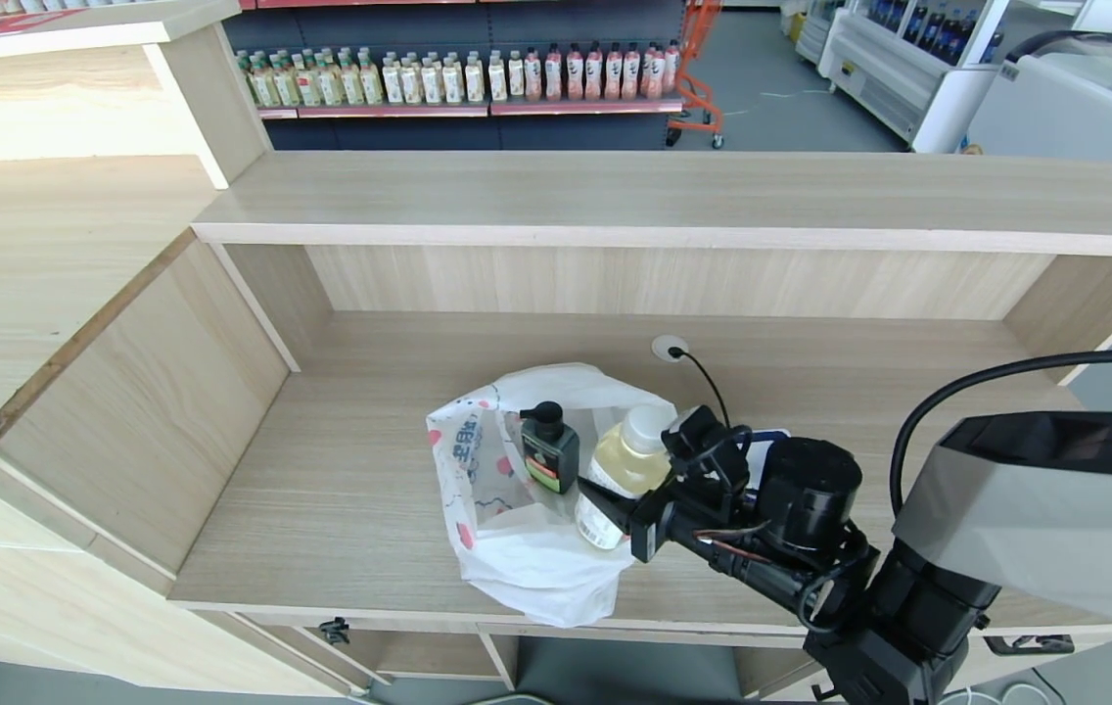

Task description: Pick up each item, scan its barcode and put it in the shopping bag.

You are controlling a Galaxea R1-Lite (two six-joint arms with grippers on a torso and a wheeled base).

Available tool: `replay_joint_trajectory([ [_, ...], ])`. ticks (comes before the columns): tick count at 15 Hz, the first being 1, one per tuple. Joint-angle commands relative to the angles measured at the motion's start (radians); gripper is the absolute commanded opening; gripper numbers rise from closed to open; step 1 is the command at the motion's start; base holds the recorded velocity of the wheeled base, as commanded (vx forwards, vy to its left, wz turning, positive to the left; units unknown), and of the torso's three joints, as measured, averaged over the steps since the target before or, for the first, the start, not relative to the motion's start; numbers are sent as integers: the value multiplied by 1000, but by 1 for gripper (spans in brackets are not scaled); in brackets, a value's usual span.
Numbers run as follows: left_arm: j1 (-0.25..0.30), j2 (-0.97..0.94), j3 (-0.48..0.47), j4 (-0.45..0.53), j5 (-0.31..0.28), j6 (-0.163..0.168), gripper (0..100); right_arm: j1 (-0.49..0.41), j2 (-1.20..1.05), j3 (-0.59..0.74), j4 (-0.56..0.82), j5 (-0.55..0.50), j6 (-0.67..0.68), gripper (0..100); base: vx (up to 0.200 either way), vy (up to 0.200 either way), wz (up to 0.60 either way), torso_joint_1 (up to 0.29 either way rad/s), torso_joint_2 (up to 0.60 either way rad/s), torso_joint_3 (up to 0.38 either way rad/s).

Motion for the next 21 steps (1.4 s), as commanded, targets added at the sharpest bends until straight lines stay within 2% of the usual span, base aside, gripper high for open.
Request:
replay_joint_trajectory([
  [1, 0, 0, 0, 1, 0, -1, 100, -5, 19, -16, -1, 18, -1, 0, 0, 0, 0, 0, 0, 0],
  [7, 0, 0, 0, -1, 0, -1, 100, -19, 47, -68, -1, 33, 1, 0, 0, 0, 0, 0, 0, 0],
  [21, 0, 0, 0, -1, 0, -1, 100, -55, 99, -83, -1, 45, -30, 0, 0, 0, 0, 0, 0, 0],
])
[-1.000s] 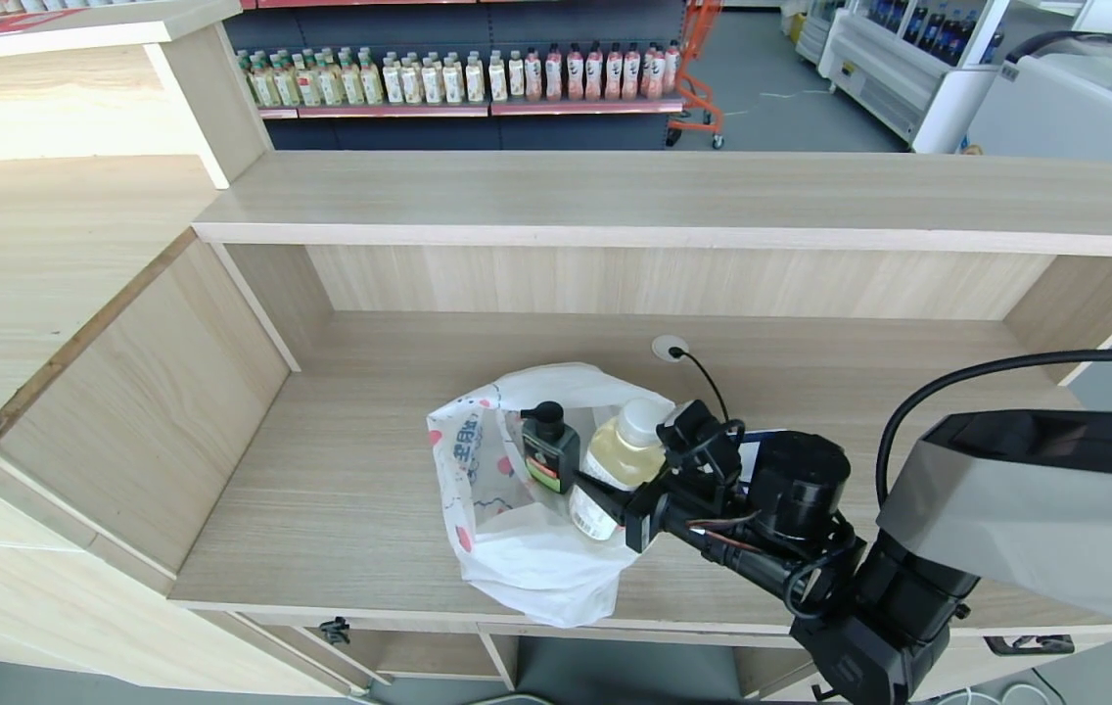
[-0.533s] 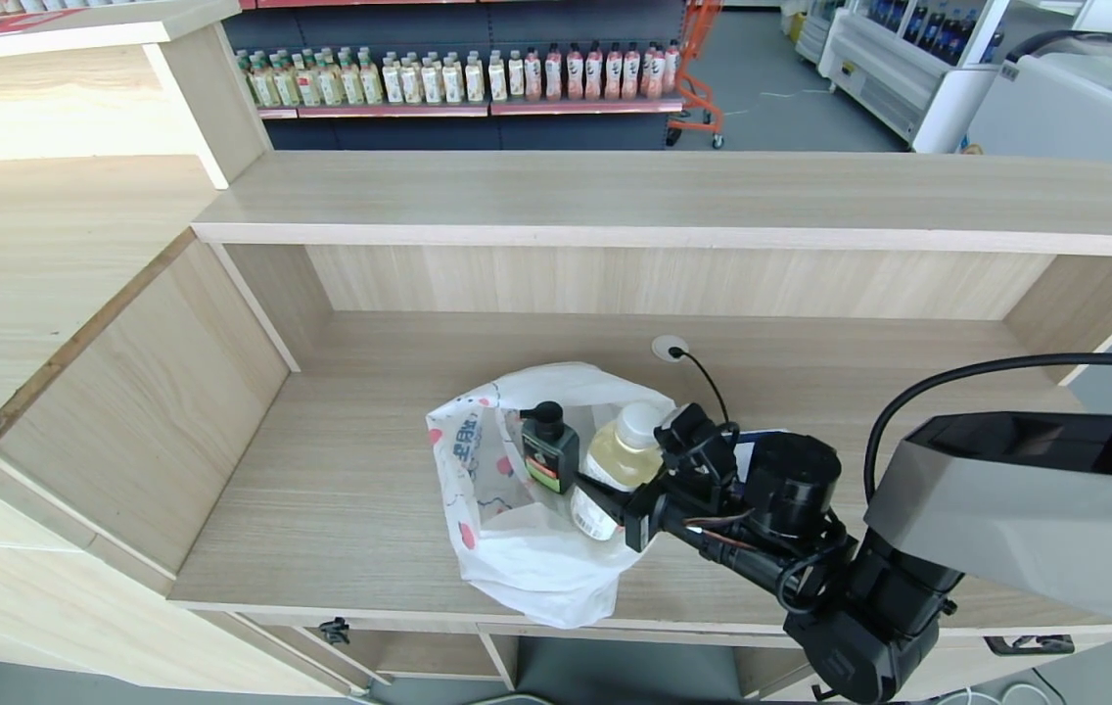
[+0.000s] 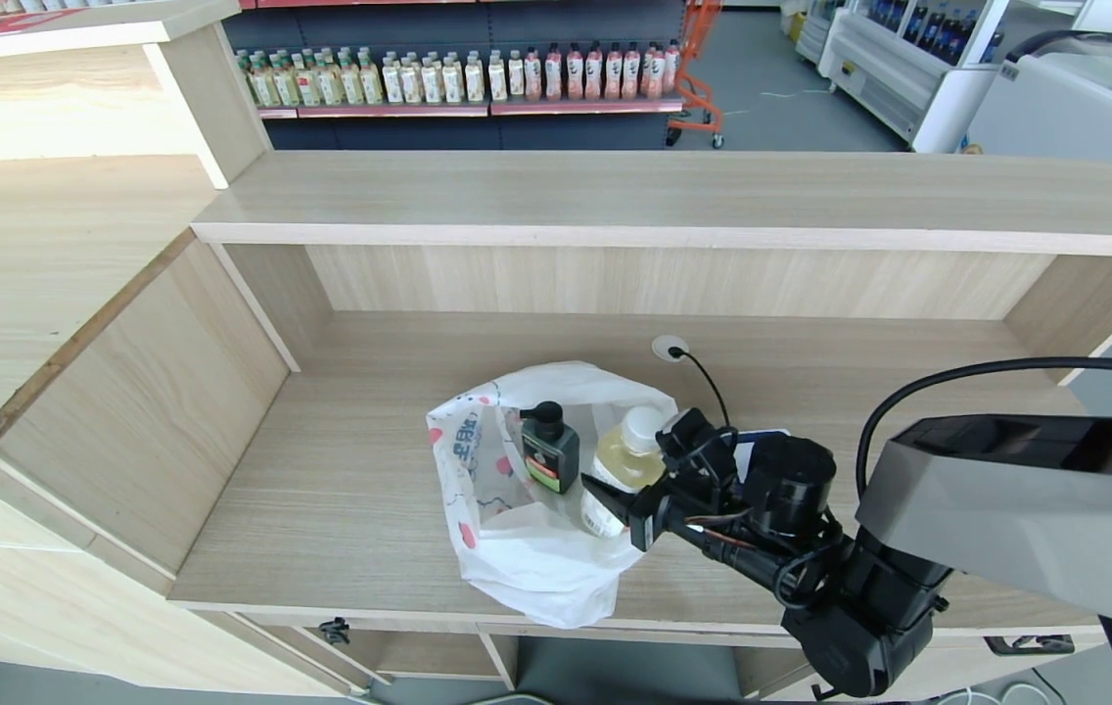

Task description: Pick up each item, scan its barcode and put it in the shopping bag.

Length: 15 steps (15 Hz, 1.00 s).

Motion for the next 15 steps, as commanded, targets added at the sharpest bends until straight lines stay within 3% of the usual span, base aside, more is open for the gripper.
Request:
replay_joint_trajectory([
  [1, 0, 0, 0, -1, 0, 0, 100, -2, 3, 2, -1, -1, 1, 0, 0, 0, 0, 0, 0, 0],
  [6, 0, 0, 0, -1, 0, 0, 100, -2, 3, 15, -1, -1, -1, 0, 0, 0, 0, 0, 0, 0],
  [7, 0, 0, 0, -1, 0, 0, 100, -2, 5, 16, -1, -1, -1, 100, 0, 0, 0, 0, 0, 0],
  [15, 0, 0, 0, -1, 0, 0, 100, 3, -11, 10, -1, -1, 8, 100, 0, 0, 0, 0, 0, 0],
])
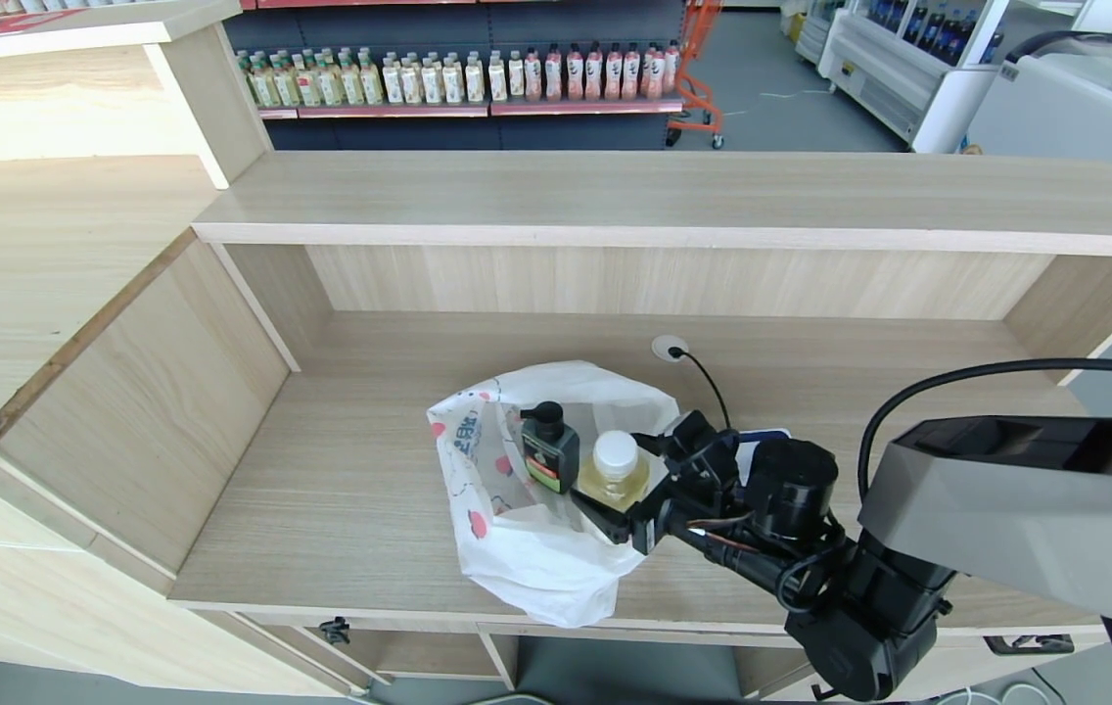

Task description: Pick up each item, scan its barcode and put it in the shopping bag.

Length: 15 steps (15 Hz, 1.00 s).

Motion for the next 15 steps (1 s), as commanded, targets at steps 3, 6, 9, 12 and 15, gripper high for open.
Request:
replay_joint_trajectory([
  [3, 0, 0, 0, -1, 0, -1, 100, 19, -73, -12, -1, 2, 35, 100, 0, 0, 0, 0, 0, 0],
  [6, 0, 0, 0, -1, 0, -1, 100, 28, -142, 4, -1, 2, 35, 100, 0, 0, 0, 0, 0, 0],
  [9, 0, 0, 0, -1, 0, -1, 100, 40, -226, 58, -1, 2, 33, 100, 0, 0, 0, 0, 0, 0],
  [12, 0, 0, 0, -1, 0, -1, 100, 63, -343, 73, 102, 2, 44, 100, 0, 0, 0, 0, 0, 0],
  [15, 0, 0, 0, -1, 0, -1, 100, 56, -441, 62, 202, -27, 42, 100, 0, 0, 0, 0, 0, 0],
])
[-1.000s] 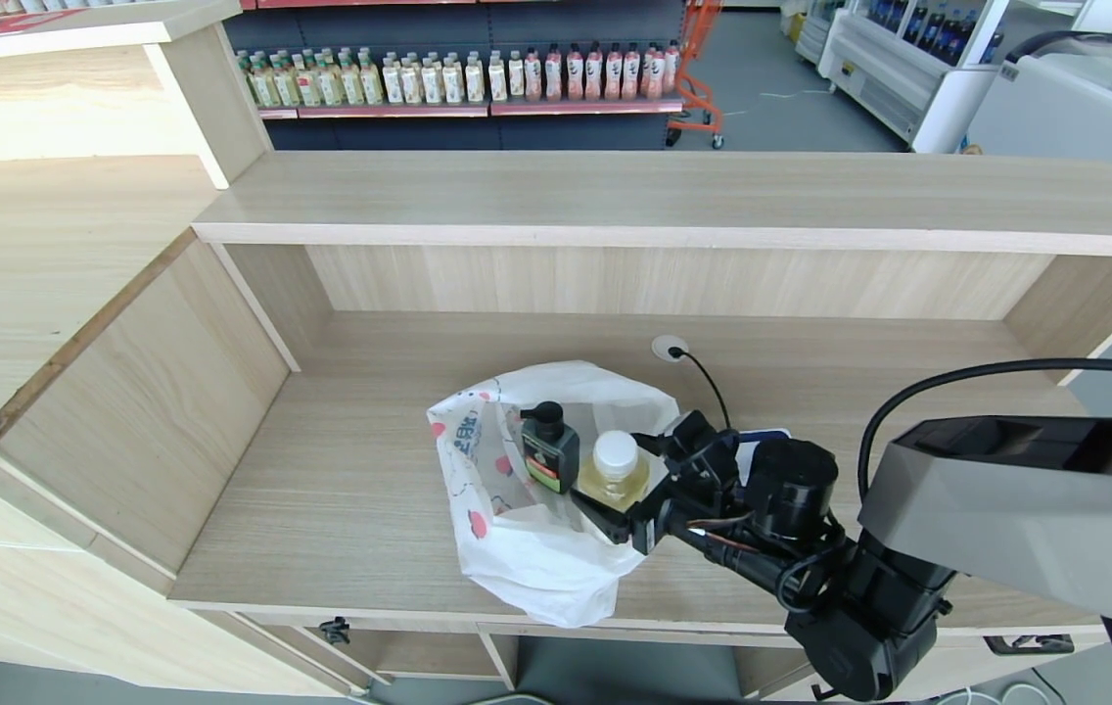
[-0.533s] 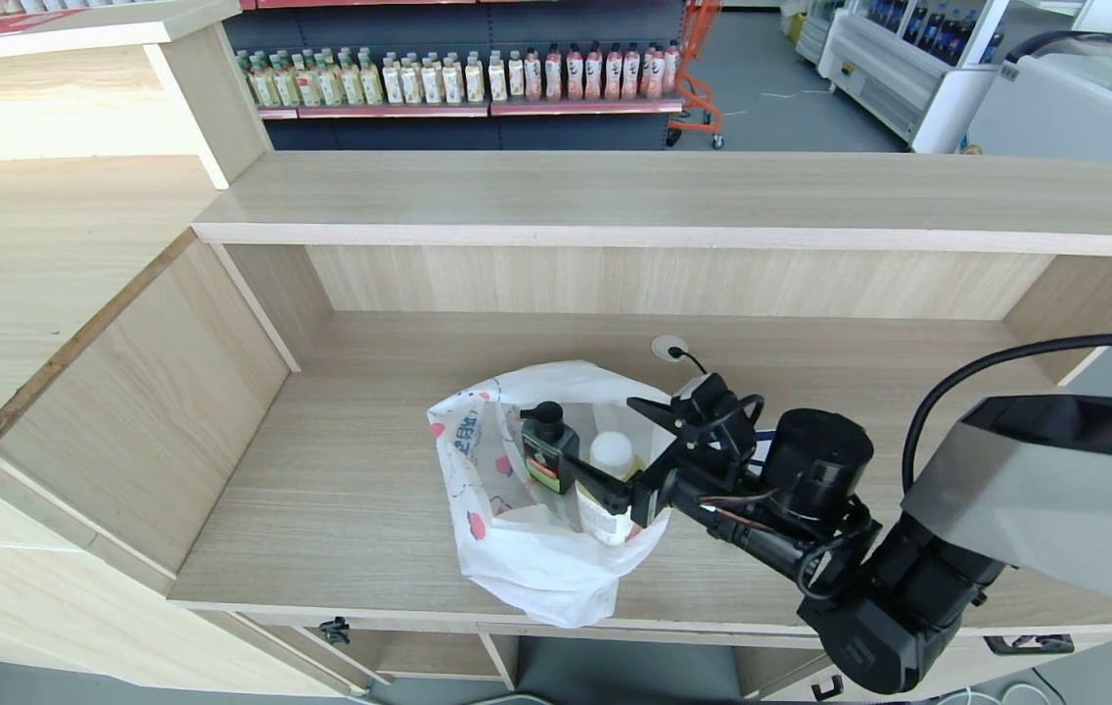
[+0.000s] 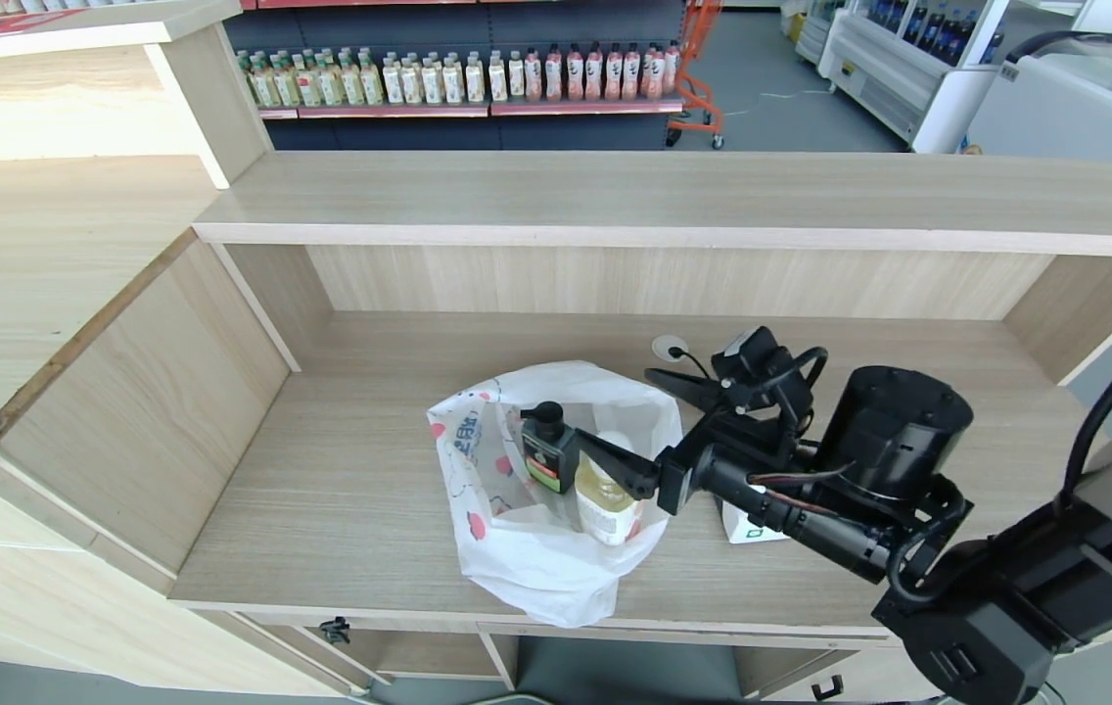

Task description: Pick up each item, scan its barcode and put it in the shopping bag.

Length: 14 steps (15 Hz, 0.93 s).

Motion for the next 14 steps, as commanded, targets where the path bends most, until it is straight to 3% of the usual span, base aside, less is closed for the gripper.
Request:
replay_joint_trajectory([
  [1, 0, 0, 0, 1, 0, 0, 100, -31, -127, -3, 84, -76, -4, 100, 0, 0, 0, 0, 0, 0],
  [4, 0, 0, 0, -1, 0, 0, 100, -83, -256, 29, 260, -328, -7, 100, 0, 0, 0, 0, 0, 0],
  [9, 0, 0, 0, -1, 0, 0, 100, -163, -420, 221, 308, -477, -33, 100, 0, 0, 0, 0, 0, 0],
  [14, 0, 0, 0, -1, 2, -5, 100, -163, -532, 343, 308, -494, -33, 100, 0, 0, 0, 0, 0, 0],
])
